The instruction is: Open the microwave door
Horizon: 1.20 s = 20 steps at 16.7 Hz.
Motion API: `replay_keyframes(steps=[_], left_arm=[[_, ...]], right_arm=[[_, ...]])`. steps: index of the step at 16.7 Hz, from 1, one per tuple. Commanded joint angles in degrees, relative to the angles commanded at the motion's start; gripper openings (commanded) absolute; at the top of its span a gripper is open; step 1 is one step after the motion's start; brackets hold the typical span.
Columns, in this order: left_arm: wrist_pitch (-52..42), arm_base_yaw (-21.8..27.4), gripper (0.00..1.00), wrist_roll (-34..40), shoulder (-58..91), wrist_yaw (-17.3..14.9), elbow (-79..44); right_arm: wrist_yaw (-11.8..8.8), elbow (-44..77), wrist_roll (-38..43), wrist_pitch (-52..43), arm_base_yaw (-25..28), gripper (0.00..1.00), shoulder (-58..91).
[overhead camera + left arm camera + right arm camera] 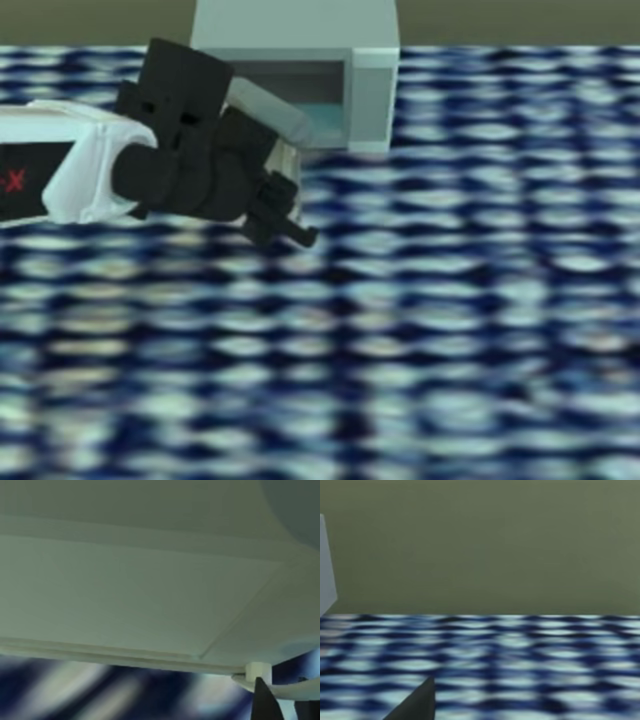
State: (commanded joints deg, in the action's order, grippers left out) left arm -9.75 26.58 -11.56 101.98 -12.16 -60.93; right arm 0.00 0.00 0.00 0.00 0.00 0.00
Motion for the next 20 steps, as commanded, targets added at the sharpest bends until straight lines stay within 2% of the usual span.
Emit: replay_keyframes(steps=[6, 20], left_arm=[[-0.6, -1.7, 0.0, -3.3, -0.8, -2.2, 0.7], [-0.6, -1.7, 0.0, -3.3, -0.8, -2.2, 0.7]], right_arm=[[0.0, 0.0, 0.0, 0.0, 0.0, 1.0, 0.0], [0.0, 0.0, 0.0, 0.0, 0.0, 1.0, 0.0]])
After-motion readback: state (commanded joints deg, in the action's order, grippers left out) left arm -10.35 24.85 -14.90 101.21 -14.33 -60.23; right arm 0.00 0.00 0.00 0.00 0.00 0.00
